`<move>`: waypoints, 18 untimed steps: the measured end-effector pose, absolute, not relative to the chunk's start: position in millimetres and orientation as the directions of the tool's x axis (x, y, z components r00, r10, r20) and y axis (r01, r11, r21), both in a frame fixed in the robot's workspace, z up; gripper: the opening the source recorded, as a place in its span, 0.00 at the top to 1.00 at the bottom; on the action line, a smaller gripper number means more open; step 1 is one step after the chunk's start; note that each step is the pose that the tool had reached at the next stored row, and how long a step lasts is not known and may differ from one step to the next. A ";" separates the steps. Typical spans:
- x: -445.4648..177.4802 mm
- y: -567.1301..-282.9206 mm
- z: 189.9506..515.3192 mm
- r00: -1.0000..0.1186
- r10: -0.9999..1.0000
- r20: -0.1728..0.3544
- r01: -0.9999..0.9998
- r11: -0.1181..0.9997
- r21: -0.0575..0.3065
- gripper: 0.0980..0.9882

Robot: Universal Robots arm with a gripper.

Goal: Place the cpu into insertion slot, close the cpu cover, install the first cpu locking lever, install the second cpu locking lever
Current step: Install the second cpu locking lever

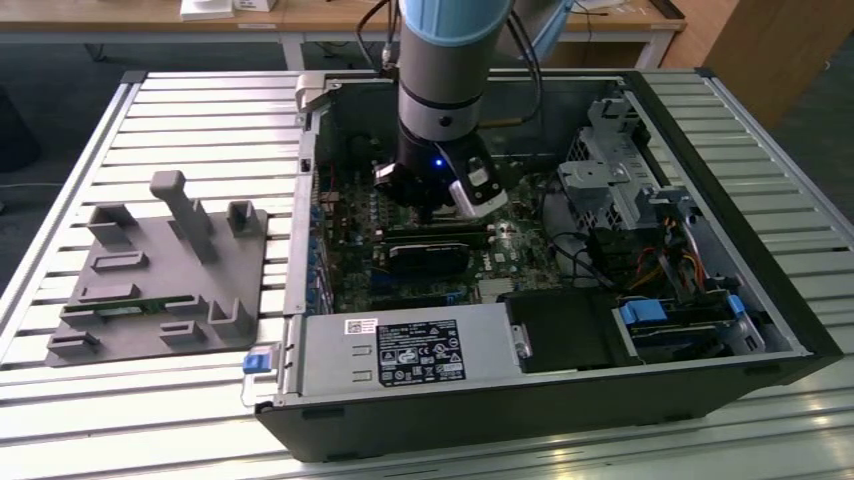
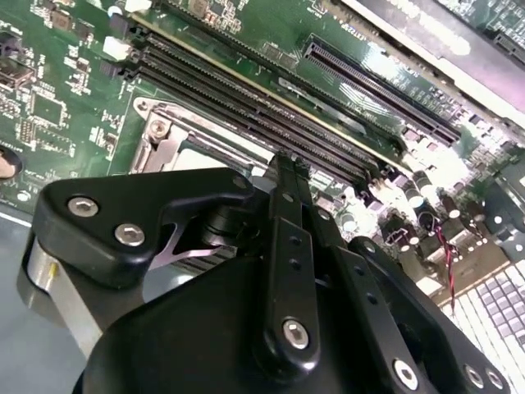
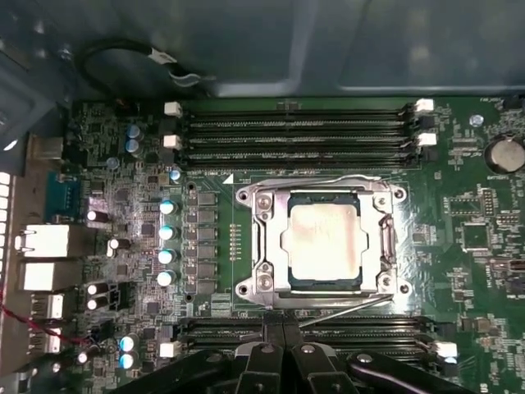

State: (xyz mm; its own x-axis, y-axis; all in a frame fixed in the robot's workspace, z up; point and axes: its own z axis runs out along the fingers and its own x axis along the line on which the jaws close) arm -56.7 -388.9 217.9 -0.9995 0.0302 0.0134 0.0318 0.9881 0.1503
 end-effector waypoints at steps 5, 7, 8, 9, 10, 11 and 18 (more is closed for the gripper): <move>-57.7 -393.7 215.6 -0.999 0.030 0.014 0.032 0.985 0.171 0.99; -59.7 -396.1 215.6 -0.999 0.030 0.014 0.032 0.983 0.183 0.99; -60.4 -397.3 215.5 -0.999 0.030 0.015 0.032 0.982 0.188 0.99; -60.7 -398.6 215.3 -0.999 0.030 0.015 0.032 0.981 0.192 0.99; -61.6 -399.5 215.2 -0.999 0.030 0.015 0.032 0.980 0.197 0.99; -62.7 -400.4 215.0 -0.999 0.030 0.015 0.033 0.978 0.204 0.99; -64.5 -402.3 208.2 -0.999 0.031 0.016 0.033 0.974 0.222 0.99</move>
State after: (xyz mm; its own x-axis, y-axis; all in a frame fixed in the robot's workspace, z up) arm -64.5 -402.3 208.2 -0.9994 0.0306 0.0155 0.0333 0.9745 0.2220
